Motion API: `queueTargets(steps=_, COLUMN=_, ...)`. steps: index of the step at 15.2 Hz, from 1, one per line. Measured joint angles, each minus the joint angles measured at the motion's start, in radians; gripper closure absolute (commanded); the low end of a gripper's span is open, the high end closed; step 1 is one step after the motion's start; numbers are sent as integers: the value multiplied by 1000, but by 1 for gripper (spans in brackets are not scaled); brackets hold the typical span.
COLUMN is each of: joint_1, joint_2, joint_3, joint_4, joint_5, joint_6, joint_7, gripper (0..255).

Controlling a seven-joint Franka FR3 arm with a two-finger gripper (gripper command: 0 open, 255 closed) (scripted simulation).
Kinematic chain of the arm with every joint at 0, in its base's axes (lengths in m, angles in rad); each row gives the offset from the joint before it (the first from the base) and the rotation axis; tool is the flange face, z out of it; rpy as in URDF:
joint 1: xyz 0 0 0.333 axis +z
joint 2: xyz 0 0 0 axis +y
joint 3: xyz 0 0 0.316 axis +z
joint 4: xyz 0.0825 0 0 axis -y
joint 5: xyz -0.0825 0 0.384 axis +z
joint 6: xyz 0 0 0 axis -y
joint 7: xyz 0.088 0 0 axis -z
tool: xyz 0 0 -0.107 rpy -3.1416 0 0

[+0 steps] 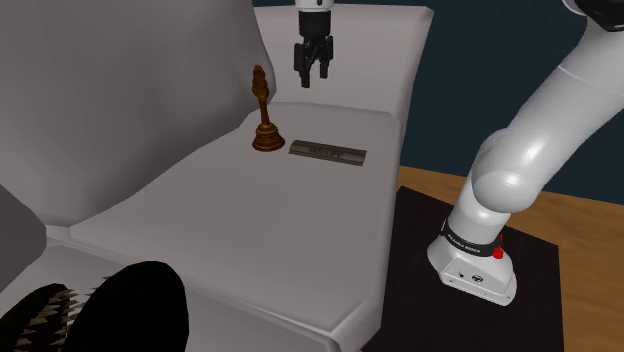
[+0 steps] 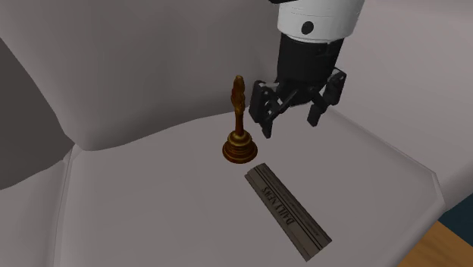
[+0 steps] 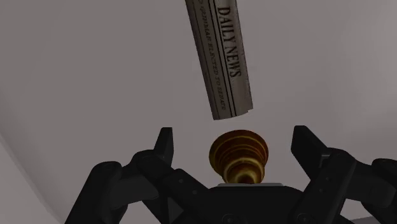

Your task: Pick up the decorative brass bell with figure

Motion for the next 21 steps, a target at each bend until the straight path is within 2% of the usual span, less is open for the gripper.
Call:
queueTargets(steps=7, joint_1=12, joint_2=276, joint_3=16, joint_4=363, joint_5=37, joint_6=-76, joint_7=55, gripper=0)
queueTargets(steps=13, joint_1=25, joint_2=553, joint_3=26, joint_4=786, joint_5=57, joint_6=-211, joint_7=103, gripper=0)
queueTargets(steps=16, joint_1=27, joint_2=575, joint_3=26, joint_4=797, joint_5=60, joint_6=-198, joint_7=107, gripper=0)
queueTargets(steps=21, joint_1=25, joint_2=548, joint_3=26, joint_4=695, joint_5=63, joint_6=-123, joint_7=102, gripper=0)
